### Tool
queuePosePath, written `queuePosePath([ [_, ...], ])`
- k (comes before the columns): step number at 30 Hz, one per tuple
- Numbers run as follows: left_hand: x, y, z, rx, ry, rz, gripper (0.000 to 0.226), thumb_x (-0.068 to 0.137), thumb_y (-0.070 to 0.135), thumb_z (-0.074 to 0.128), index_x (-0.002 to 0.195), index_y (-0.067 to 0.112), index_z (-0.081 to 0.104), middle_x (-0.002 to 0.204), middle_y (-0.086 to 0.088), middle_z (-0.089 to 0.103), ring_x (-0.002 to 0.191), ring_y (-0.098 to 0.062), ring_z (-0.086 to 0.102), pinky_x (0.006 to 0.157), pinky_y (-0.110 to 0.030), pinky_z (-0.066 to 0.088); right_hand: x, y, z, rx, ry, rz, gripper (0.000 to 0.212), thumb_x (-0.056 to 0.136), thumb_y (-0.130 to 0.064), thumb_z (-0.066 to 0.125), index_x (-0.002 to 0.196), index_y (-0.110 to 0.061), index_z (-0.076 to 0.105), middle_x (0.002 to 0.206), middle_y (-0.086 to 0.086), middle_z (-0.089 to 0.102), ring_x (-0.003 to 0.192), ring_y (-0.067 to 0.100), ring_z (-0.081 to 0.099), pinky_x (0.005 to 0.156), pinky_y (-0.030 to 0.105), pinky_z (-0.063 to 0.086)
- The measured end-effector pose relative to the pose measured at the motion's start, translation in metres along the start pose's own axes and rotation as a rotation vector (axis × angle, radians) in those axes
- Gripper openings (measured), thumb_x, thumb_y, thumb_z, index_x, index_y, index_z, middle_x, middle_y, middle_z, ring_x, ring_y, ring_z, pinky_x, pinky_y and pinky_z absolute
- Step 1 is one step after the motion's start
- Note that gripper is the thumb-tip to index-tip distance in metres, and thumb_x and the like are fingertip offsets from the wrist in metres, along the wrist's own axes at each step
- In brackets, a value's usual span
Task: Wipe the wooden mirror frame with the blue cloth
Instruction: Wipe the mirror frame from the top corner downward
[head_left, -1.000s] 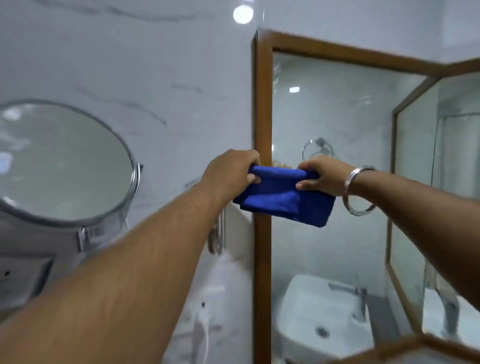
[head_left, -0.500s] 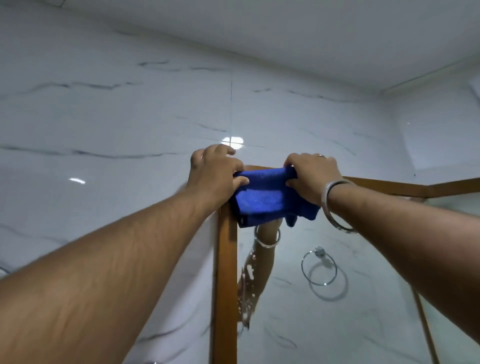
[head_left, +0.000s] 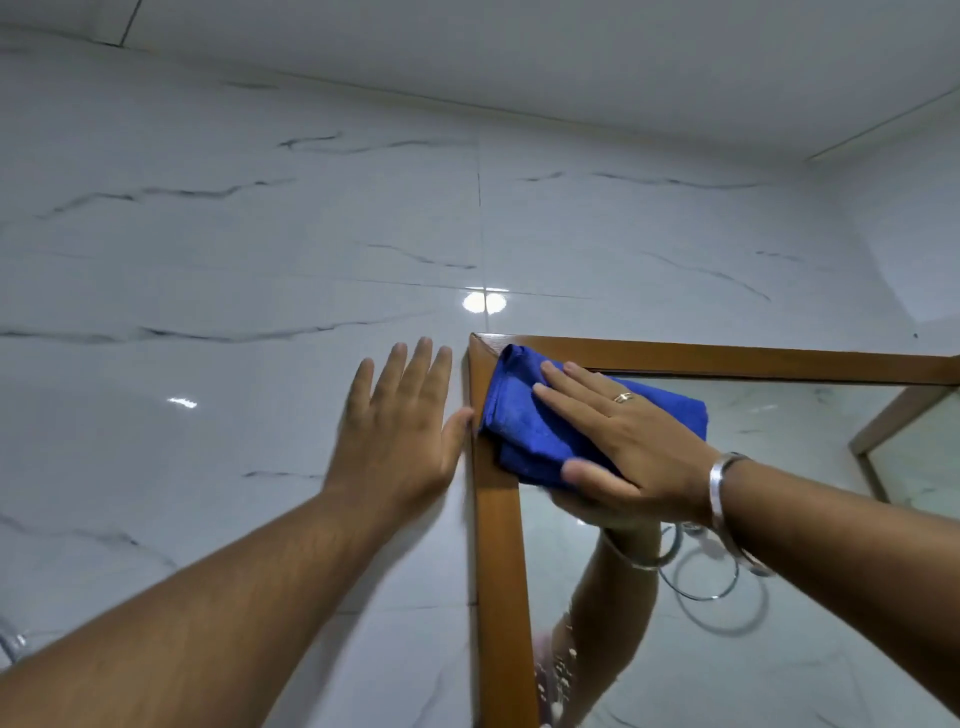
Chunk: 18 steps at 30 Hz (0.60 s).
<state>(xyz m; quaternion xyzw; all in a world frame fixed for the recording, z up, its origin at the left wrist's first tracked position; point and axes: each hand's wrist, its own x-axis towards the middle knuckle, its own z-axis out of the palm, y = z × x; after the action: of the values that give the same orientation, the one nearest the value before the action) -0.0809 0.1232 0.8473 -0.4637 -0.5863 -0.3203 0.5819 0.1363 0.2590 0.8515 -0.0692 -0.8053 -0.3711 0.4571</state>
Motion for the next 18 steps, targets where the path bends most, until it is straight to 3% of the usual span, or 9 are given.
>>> queuePosePath([
  [1, -0.002, -0.001, 0.002, 0.026, 0.013, 0.011, 0.074, 0.094, 0.055, 0.012, 0.157, 0.018, 0.021, 0.164, -0.007, 0.022, 0.151, -0.027, 0.017, 0.122, -0.05, 0.01, 0.001, -0.003, 0.002, -0.006, 0.02, 0.011, 0.077, 0.087, -0.058, 0.037, 0.151, -0.031, 0.005, 0.16, -0.01, 0.003, 0.148, 0.008, 0.0, 0.12, 0.023, 0.002],
  [3, -0.001, -0.002, 0.006, 0.06, 0.036, 0.032, 0.071, 0.094, 0.05, 0.015, 0.155, 0.017, 0.026, 0.163, -0.01, 0.025, 0.15, -0.029, 0.021, 0.121, -0.051, 0.013, 0.007, -0.006, 0.007, -0.017, 0.05, 0.067, 0.082, 0.085, -0.064, 0.037, 0.151, -0.032, 0.0, 0.159, -0.01, 0.004, 0.148, 0.012, 0.004, 0.12, 0.024, 0.003],
  [5, 0.002, -0.003, 0.011, 0.091, 0.049, 0.04, 0.069, 0.093, 0.047, 0.019, 0.155, 0.018, 0.027, 0.163, -0.01, 0.025, 0.15, -0.03, 0.021, 0.121, -0.052, 0.014, 0.019, -0.002, 0.004, -0.063, 0.071, 0.102, 0.076, 0.089, -0.058, 0.04, 0.151, -0.028, 0.007, 0.16, -0.005, 0.008, 0.148, 0.016, 0.009, 0.116, 0.021, 0.0],
  [9, 0.001, -0.005, 0.015, 0.085, 0.07, 0.05, 0.069, 0.093, 0.049, 0.02, 0.156, 0.021, 0.023, 0.165, -0.009, 0.021, 0.152, -0.028, 0.017, 0.122, -0.052, 0.012, 0.032, -0.004, -0.005, -0.164, 0.089, 0.104, 0.066, 0.094, -0.042, 0.047, 0.151, -0.027, 0.017, 0.16, -0.003, 0.01, 0.148, 0.02, 0.006, 0.112, 0.029, 0.008],
  [13, 0.001, -0.006, 0.016, 0.08, 0.088, 0.062, 0.07, 0.093, 0.049, 0.02, 0.156, 0.02, 0.021, 0.165, -0.01, 0.019, 0.152, -0.029, 0.016, 0.122, -0.052, 0.012, -0.013, -0.048, 0.023, 0.083, 0.134, 0.142, 0.065, 0.088, -0.037, 0.05, 0.147, -0.027, 0.026, 0.156, -0.01, 0.013, 0.148, 0.012, 0.006, 0.12, 0.028, 0.007],
  [15, 0.001, -0.007, 0.018, 0.074, 0.095, 0.065, 0.07, 0.094, 0.05, 0.02, 0.157, 0.02, 0.021, 0.165, -0.011, 0.019, 0.152, -0.029, 0.016, 0.122, -0.053, 0.012, -0.06, -0.078, 0.046, 0.094, 0.141, 0.1, 0.061, 0.091, -0.044, 0.045, 0.146, -0.024, 0.028, 0.158, -0.006, 0.018, 0.147, 0.01, 0.011, 0.12, 0.023, 0.007],
  [18, 0.001, -0.007, 0.019, 0.095, 0.088, 0.069, 0.069, 0.095, 0.05, 0.021, 0.157, 0.018, 0.022, 0.164, -0.012, 0.019, 0.152, -0.031, 0.015, 0.122, -0.054, 0.012, -0.129, -0.107, 0.067, -0.192, -0.01, -0.061, 0.054, 0.101, -0.046, 0.019, 0.151, -0.026, 0.016, 0.16, -0.004, 0.014, 0.148, 0.013, 0.01, 0.12, 0.026, 0.008],
])
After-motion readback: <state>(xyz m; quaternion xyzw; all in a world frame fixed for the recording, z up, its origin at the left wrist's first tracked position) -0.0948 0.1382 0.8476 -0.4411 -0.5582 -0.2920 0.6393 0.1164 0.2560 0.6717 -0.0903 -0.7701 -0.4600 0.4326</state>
